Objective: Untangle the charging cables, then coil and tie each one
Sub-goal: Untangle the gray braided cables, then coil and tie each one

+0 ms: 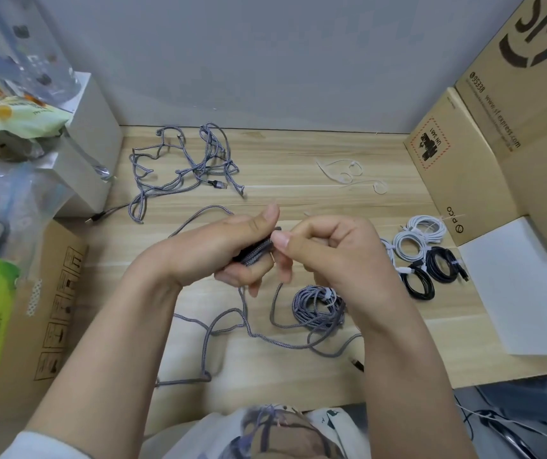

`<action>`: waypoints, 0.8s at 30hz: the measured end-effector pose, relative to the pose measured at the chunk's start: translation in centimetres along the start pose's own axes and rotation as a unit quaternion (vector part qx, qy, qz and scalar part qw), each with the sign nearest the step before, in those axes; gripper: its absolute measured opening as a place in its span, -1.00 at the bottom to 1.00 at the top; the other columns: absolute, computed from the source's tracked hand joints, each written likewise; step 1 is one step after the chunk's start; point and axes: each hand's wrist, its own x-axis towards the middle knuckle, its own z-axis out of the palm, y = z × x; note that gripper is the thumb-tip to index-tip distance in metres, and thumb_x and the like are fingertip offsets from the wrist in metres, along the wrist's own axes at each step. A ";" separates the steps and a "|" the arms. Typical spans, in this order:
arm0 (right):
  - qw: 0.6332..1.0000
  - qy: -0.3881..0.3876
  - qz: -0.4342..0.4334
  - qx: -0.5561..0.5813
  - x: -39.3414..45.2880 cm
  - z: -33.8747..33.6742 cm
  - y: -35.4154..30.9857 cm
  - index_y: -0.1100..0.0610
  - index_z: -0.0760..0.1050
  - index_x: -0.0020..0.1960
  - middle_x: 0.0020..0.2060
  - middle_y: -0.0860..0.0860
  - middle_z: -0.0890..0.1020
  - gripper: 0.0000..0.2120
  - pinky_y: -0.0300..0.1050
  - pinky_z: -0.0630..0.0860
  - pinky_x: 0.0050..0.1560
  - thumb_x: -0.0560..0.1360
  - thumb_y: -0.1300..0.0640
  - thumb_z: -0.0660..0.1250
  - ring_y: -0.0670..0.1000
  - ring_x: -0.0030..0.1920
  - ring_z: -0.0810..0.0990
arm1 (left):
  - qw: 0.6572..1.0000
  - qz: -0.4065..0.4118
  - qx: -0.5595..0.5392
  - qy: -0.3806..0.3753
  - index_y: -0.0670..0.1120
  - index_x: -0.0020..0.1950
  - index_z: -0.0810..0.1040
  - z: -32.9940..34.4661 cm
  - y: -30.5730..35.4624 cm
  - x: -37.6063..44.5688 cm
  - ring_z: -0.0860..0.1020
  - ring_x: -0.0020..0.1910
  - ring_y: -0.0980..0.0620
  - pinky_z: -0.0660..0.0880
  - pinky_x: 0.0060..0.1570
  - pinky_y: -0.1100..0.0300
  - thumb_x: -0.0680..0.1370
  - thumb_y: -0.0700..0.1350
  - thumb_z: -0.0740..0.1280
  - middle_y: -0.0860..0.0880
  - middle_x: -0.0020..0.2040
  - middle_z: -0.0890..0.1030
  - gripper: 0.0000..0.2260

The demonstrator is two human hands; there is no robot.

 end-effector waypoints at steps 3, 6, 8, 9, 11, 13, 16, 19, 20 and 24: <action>0.999 0.002 0.013 0.045 -0.1 -0.1 -0.1 0.34 0.46 -0.35 -0.64 0.01 0.46 -0.82 -0.49 0.30 -0.54 0.42 0.36 0.35 -0.20 -0.68 0.36 | 0.995 0.005 -0.040 -0.090 -0.12 -0.23 0.57 -0.5 -0.2 -0.3 0.15 -0.62 0.15 0.47 -0.31 0.18 0.45 0.39 0.18 0.15 -0.61 0.24 -0.43; 0.999 0.044 0.014 -0.023 0.4 -0.4 0.8 0.20 0.52 -0.43 -0.64 -0.11 0.30 -0.77 -0.38 0.15 -0.49 0.24 0.13 0.53 -0.16 -0.56 0.19 | 0.990 0.003 -0.060 -0.125 -0.05 -0.31 0.55 -0.8 -0.1 -0.4 0.17 -0.64 0.19 0.47 -0.33 0.22 0.44 0.32 0.30 0.16 -0.62 0.26 -0.56; 0.995 0.082 0.011 -0.057 0.7 -0.4 1.5 0.17 0.50 -0.46 -0.59 -0.08 0.25 -0.70 -0.30 0.13 -0.46 0.15 0.02 0.56 -0.11 -0.52 0.16 | 0.987 -0.007 -0.079 -0.140 0.00 -0.35 0.53 -1.0 -0.1 -0.6 0.15 -0.64 0.19 0.48 -0.34 0.24 0.44 0.27 0.33 0.16 -0.62 0.25 -0.63; 0.992 0.104 0.009 -0.068 0.8 -0.5 1.7 0.17 0.47 -0.47 -0.59 -0.09 0.25 -0.67 -0.30 0.13 -0.46 0.15 -0.03 0.53 -0.12 -0.52 0.16 | 0.984 -0.003 -0.100 -0.149 0.03 -0.37 0.50 -1.1 -0.1 -0.8 0.14 -0.64 0.18 0.48 -0.34 0.25 0.46 0.23 0.34 0.16 -0.62 0.24 -0.67; 0.989 0.128 0.004 -0.070 1.0 -0.7 2.0 0.10 0.44 -0.50 -0.60 -0.13 0.26 -0.63 -0.34 0.14 -0.48 0.25 -0.14 0.46 -0.15 -0.54 0.18 | 0.970 0.043 -0.164 -0.176 0.06 -0.33 0.47 -1.2 0.1 -1.0 0.10 -0.63 0.12 0.48 -0.32 0.29 0.54 0.09 0.31 0.10 -0.61 0.17 -0.74; 0.995 0.100 0.014 -0.007 1.3 -1.0 2.3 0.07 0.45 -0.48 -0.60 -0.12 0.24 -0.60 -0.32 0.08 -0.50 0.39 -0.18 0.33 -0.15 -0.56 0.15 | 0.934 0.128 -0.251 -0.218 0.01 -0.27 0.40 -1.0 0.6 -0.9 0.08 -0.63 0.09 0.45 -0.31 0.30 0.61 -0.03 0.23 0.06 -0.59 0.12 -0.76; 0.996 0.022 0.063 0.061 1.6 -0.7 2.9 0.09 0.39 -0.39 -0.60 -0.14 0.21 -0.66 -0.23 -0.01 -0.49 0.41 -0.13 0.18 -0.15 -0.56 0.08 | 0.843 0.252 -0.425 -0.214 -0.08 -0.20 0.37 -0.2 2.0 -0.8 0.09 -0.61 0.10 0.33 -0.28 0.18 0.62 -0.15 0.18 0.08 -0.56 0.13 -0.81; 0.993 -0.039 0.103 0.042 1.6 0.3 3.5 0.10 0.34 -0.36 -0.61 -0.13 0.23 -0.65 -0.30 -0.01 -0.51 0.41 -0.15 0.13 -0.15 -0.58 0.07 | 0.786 0.315 -0.527 -0.071 -0.25 -0.10 0.42 0.3 4.1 -1.2 0.13 -0.60 0.08 0.32 -0.21 0.17 0.58 -0.28 0.20 0.03 -0.52 0.19 -0.92; 0.991 -0.054 0.115 0.028 1.6 0.5 3.7 0.10 0.34 -0.36 -0.62 -0.13 0.23 -0.64 -0.29 -0.02 -0.50 0.42 -0.17 0.12 -0.14 -0.57 0.07 | 0.779 0.324 -0.536 -0.024 -0.27 -0.06 0.41 0.3 4.4 -1.2 0.16 -0.57 0.05 0.33 -0.14 0.17 0.57 -0.31 0.20 -0.01 -0.49 0.22 -0.96; 0.987 -0.081 0.133 -0.028 1.3 1.0 3.4 0.12 0.35 -0.36 -0.62 -0.11 0.24 -0.59 -0.29 -0.02 -0.54 0.60 -0.06 0.08 -0.14 -0.59 0.09 | 0.834 0.299 -0.416 0.207 -0.25 0.05 0.44 0.3 4.3 0.0 0.35 -0.47 0.04 0.42 0.08 0.18 0.57 -0.28 0.18 -0.05 -0.43 0.40 -0.90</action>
